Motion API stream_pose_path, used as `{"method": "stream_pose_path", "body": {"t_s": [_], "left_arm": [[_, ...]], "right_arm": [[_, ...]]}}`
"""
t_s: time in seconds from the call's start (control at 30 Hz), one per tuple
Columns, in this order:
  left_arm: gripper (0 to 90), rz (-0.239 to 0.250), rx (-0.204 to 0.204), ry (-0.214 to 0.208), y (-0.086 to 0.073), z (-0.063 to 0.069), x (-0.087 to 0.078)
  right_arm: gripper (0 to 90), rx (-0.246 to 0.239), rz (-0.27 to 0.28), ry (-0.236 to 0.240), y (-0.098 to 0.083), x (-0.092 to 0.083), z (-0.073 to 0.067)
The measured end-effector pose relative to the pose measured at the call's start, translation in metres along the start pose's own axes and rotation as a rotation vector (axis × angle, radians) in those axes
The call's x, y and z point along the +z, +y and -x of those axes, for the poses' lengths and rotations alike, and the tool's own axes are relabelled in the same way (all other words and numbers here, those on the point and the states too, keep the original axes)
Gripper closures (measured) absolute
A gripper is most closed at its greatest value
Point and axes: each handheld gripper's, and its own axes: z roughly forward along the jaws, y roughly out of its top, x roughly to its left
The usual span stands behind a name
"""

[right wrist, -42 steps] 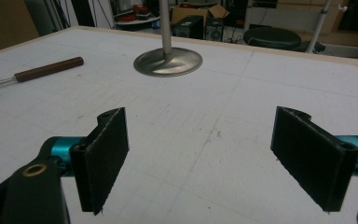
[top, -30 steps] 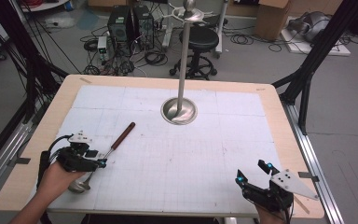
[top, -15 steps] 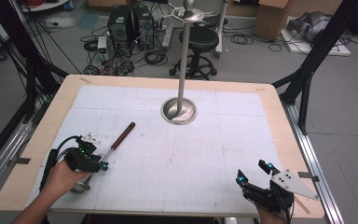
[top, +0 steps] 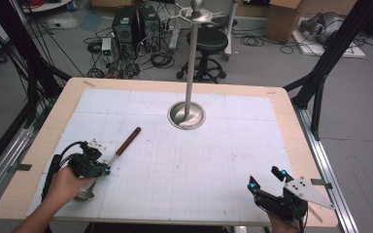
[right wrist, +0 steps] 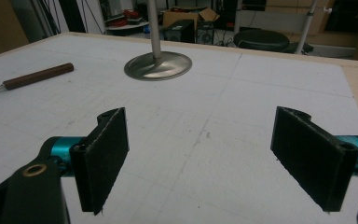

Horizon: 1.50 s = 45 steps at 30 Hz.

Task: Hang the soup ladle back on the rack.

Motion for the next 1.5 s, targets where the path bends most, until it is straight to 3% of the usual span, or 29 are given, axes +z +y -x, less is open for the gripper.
{"method": "stream_pose_path", "body": {"t_s": [0.1,0.27,0.67,0.77,0.9,0.93,0.97,1.13,1.3,1.43,1.5], "left_arm": [[80.4,-0.033,-0.025,-0.006,0.004,-0.001,0.001],[81.4,-0.041,-0.033,-0.017,0.006,-0.003,0.001],[84.1,0.011,-0.04,-0.057,0.002,-0.007,-0.006],[84.2,0.077,-0.07,-0.085,0.0,-0.011,-0.016],[84.3,0.13,-0.075,-0.097,-0.003,-0.012,-0.025],[84.3,0.171,-0.08,-0.105,-0.005,-0.012,-0.029],[84.3,0.171,-0.08,-0.105,-0.005,-0.012,-0.029],[84.3,0.26,-0.077,-0.11,-0.01,-0.011,-0.041],[84.3,0.37,-0.084,-0.132,-0.016,-0.007,-0.054],[84.2,0.457,-0.062,-0.137,-0.022,0.0,-0.062],[84.2,0.498,-0.059,-0.143,-0.024,0.004,-0.065]], "right_arm": [[17.7,0.001,-0.001,-0.004,0.0,0.0,0.0],[17.7,0.001,0.001,-0.003,0.0,0.0,0.0],[17.7,0.02,0.012,-0.007,-0.001,-0.003,0.004],[17.7,0.02,0.008,-0.003,-0.001,-0.002,0.003],[18.7,0.03,-0.001,0.019,-0.001,-0.001,0.002],[18.7,0.027,-0.005,0.029,-0.001,0.0,0.002],[18.7,0.027,-0.005,0.029,-0.001,0.0,0.002],[18.7,0.036,-0.014,0.077,-0.001,0.006,-0.002],[17.2,0.06,0.005,0.124,0.001,0.01,-0.005],[16.2,0.066,0.026,0.162,0.004,0.014,-0.011],[16.0,0.044,0.032,0.187,0.006,0.018,-0.015]]}}
